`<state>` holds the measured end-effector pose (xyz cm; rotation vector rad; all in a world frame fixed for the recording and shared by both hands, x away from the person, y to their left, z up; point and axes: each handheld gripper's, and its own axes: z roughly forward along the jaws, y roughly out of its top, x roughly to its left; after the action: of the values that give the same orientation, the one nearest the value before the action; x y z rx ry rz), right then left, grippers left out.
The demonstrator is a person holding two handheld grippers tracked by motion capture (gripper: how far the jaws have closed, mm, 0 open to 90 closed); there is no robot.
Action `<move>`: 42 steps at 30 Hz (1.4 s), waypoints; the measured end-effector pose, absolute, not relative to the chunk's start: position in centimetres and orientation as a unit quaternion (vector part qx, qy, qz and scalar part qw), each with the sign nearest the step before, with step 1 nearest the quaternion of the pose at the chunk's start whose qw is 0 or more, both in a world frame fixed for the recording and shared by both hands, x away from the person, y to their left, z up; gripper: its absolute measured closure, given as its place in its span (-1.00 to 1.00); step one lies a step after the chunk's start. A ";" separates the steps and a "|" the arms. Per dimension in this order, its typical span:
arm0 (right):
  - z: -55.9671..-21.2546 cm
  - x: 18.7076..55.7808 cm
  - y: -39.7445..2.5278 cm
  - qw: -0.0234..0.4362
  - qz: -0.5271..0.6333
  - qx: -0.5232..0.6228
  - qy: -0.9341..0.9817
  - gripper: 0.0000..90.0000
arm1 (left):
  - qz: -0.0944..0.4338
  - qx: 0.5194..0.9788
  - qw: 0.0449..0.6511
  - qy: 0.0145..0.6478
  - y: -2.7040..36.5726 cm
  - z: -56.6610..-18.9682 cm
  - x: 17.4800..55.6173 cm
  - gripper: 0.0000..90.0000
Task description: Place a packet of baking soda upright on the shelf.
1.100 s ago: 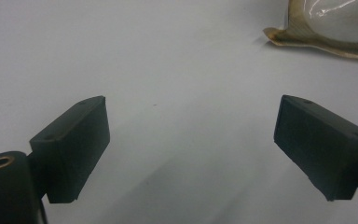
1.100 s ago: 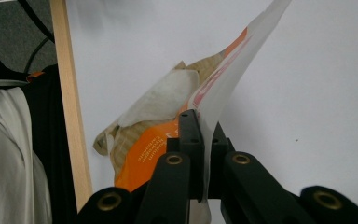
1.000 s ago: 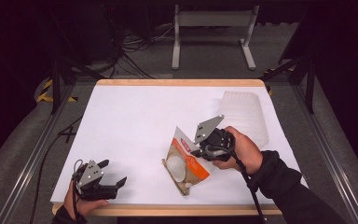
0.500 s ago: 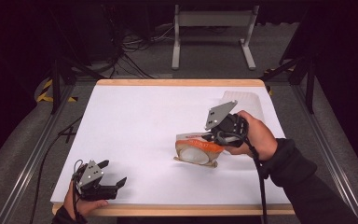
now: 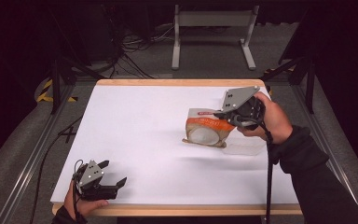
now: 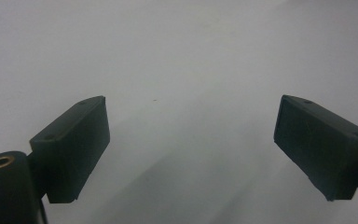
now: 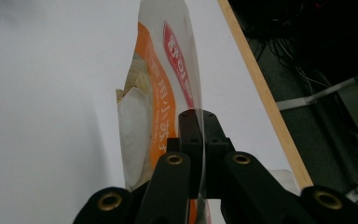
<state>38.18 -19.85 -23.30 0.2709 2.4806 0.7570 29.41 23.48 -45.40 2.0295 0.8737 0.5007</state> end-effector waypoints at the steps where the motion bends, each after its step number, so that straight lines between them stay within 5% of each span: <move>1: -23.1 38.3 -20.0 0.269 0.279 0.098 0.917 1.00 | 0.200 0.811 0.424 0.350 23.4 -45.4 29.4 -0.75; 25: -22.0 39.4 -27.6 0.300 0.264 0.150 0.904 1.00 | 0.200 0.817 0.415 0.347 23.2 -45.5 29.5 -0.75; 42: -23.1 38.5 -31.3 0.279 0.263 0.156 0.910 1.00 | 0.200 0.818 0.412 0.348 23.1 -45.6 29.5 -0.75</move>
<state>38.50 -31.31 -23.13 0.4176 2.4424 0.7048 29.50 23.12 -45.58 2.0577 0.8751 0.5023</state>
